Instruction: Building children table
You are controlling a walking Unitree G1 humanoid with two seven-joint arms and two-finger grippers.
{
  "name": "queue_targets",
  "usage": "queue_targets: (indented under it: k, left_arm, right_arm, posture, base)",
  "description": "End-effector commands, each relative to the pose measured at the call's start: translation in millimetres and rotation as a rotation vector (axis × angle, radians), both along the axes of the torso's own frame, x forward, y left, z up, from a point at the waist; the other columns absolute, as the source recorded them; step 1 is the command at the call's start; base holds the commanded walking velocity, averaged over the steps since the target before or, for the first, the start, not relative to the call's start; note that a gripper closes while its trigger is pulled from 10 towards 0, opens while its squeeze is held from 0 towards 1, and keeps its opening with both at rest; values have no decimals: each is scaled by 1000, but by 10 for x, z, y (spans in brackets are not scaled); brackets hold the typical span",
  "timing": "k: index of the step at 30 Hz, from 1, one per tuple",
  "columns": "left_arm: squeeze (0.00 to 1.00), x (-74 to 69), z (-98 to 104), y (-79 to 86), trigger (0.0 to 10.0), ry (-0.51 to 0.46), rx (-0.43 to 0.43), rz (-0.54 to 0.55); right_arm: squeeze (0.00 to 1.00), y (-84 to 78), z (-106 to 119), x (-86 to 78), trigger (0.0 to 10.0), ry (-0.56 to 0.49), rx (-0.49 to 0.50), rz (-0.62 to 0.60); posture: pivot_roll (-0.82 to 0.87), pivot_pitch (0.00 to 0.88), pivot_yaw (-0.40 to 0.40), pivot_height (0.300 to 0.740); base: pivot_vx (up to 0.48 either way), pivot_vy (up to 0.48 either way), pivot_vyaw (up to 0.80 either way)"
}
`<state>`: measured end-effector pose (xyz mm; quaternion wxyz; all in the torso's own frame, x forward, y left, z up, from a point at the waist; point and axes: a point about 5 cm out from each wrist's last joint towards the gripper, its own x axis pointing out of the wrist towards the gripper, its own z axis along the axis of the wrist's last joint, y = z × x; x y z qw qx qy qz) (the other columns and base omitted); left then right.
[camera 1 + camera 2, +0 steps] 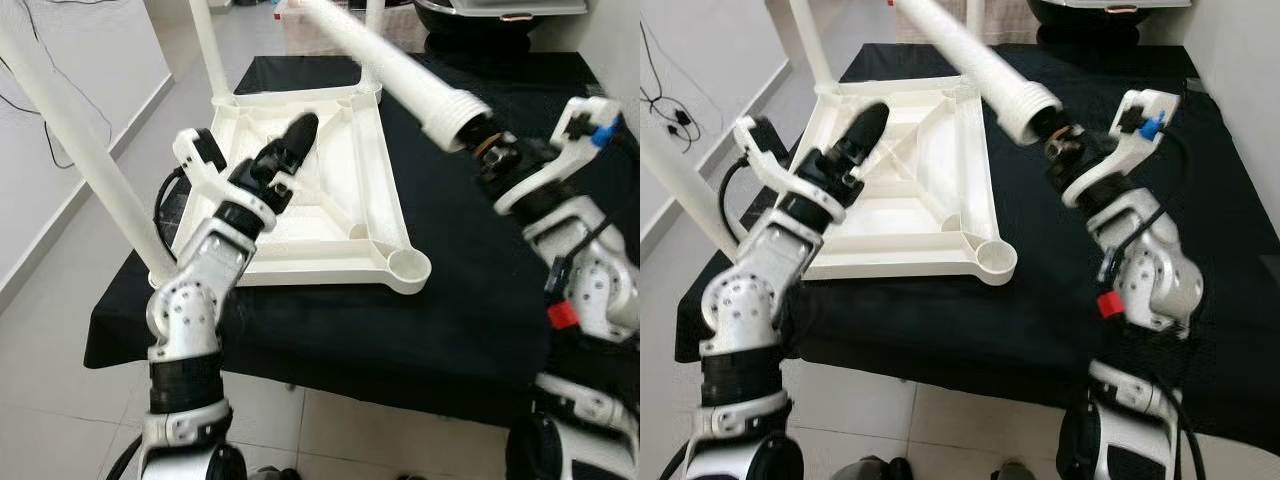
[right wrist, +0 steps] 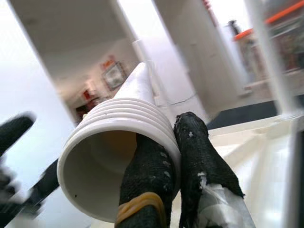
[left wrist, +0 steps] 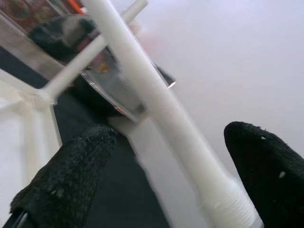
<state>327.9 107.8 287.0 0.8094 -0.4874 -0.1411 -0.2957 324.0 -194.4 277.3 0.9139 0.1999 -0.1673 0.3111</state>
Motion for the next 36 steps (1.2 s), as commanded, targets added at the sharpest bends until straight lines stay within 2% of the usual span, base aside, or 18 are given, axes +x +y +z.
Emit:
queue_targets:
  k: [1, 2, 4, 8, 11, 15, 20, 25, 31, 36]
  left_arm:
    - [0, 5, 10, -12, 10000, 7, -73, -46]
    - [0, 24, 88, 9, 10000, 1, -165, -96]
    - [0, 43, 99, 31, 10000, 8, -189, -99]
    - [0, 61, 109, 50, 10000, 15, -205, -104]
    - [0, 125, 105, 118, 10000, 42, -229, -114]
    - [0, 146, 118, 167, 10000, 50, -240, -116]
    - [0, 162, 134, 228, 10000, 53, -245, -105]
    - [0, 158, 207, 357, 10000, 32, -255, -87]
    - [0, 144, 241, 373, 10000, 21, -251, -91]
    - [0, 137, 229, 365, 10000, 26, -258, -99]
  right_arm:
    - [0, 98, 16, -49, 0, -28, 11, 81]
    - [0, 156, -43, -78, 0, -14, 38, 136]
    - [0, 173, -53, -94, 0, -10, 72, 167]
    - [0, 181, -59, -110, 0, -8, 97, 191]
    - [0, 278, -194, -250, 0, 2, 137, 362]
    - [0, 301, -211, -272, 0, 3, 165, 398]
    - [0, 332, -217, -320, 0, -10, 138, 449]
    - [0, 218, -243, -372, 0, -13, 92, 461]
    - [0, 57, -279, -364, 0, -5, 50, 433]
    - [0, 1, -300, -379, 0, -5, 17, 447]
  posture:
    - [-69, 118, 74, 740]
    - [-67, 122, 76, 740]
    - [-69, 123, 76, 740]
    - [-69, 123, 76, 740]
    - [-65, 123, 78, 740]
    - [-60, 124, 79, 740]
    - [-60, 124, 79, 740]
    - [-57, 131, 77, 740]
    - [-55, 131, 78, 740]
    - [-57, 133, 79, 740]
  base:
    - [0, 0, 0]
    - [0, 0, 0]
    - [0, 0, 0]
    - [0, 0, 0]
    - [0, 0, 0]
    - [0, 0, 0]
    - [0, 0, 0]
    - [0, 0, 0]
    - [0, 0, 0]
    - [0, 0, 0]
